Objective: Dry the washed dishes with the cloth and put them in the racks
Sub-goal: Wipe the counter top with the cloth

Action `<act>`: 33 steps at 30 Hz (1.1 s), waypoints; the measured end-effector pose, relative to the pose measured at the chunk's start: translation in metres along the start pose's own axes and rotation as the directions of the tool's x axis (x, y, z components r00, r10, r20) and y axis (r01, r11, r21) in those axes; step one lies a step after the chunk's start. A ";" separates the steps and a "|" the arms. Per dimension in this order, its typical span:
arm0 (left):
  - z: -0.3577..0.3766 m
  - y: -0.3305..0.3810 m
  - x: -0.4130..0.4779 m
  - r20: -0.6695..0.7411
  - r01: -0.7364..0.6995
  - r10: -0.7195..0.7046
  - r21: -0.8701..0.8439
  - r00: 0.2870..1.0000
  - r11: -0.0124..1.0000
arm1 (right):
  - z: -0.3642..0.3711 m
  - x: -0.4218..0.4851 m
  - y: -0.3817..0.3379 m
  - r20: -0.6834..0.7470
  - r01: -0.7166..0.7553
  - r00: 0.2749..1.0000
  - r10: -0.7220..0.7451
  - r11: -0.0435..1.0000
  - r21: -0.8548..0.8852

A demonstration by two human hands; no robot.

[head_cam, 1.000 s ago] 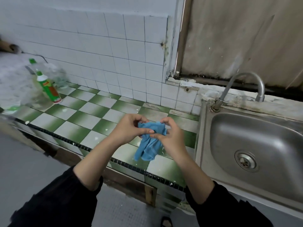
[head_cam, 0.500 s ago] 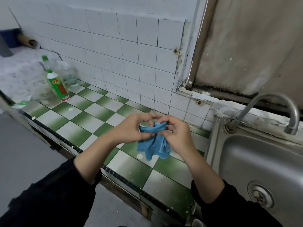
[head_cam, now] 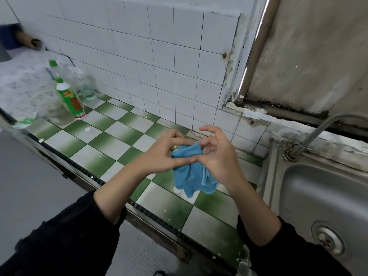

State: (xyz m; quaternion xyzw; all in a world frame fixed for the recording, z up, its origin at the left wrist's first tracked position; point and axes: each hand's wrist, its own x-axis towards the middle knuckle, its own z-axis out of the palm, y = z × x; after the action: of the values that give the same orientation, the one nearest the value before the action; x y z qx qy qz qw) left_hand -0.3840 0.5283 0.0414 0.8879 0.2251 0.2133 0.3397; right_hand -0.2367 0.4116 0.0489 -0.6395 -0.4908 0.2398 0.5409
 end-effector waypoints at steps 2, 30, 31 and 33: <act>-0.003 -0.010 0.001 -0.086 -0.076 0.080 0.049 0.993 0.996 | 0.008 0.002 0.000 -0.043 -0.024 0.999 0.021 0.998 -0.058; 0.087 -0.178 -0.055 0.232 0.610 -0.601 0.036 0.765 0.791 | 0.118 -0.059 0.158 -0.038 -0.520 0.809 0.587 0.684 -0.511; 0.097 -0.186 -0.060 0.167 0.640 -0.639 0.053 0.751 0.766 | 0.122 -0.061 0.167 -0.009 -0.438 0.811 0.584 0.599 -0.670; 0.109 -0.191 -0.073 -0.043 0.694 -0.693 0.040 0.720 0.719 | 0.126 -0.063 0.179 0.063 -0.279 0.842 0.536 0.532 -0.800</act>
State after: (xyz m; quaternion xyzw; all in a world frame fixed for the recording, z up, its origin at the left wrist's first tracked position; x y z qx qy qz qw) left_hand -0.4334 0.5612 -0.1827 0.7452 0.5507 0.0757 0.3684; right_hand -0.3022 0.4251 -0.1693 -0.8590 -0.4554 0.2247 0.0646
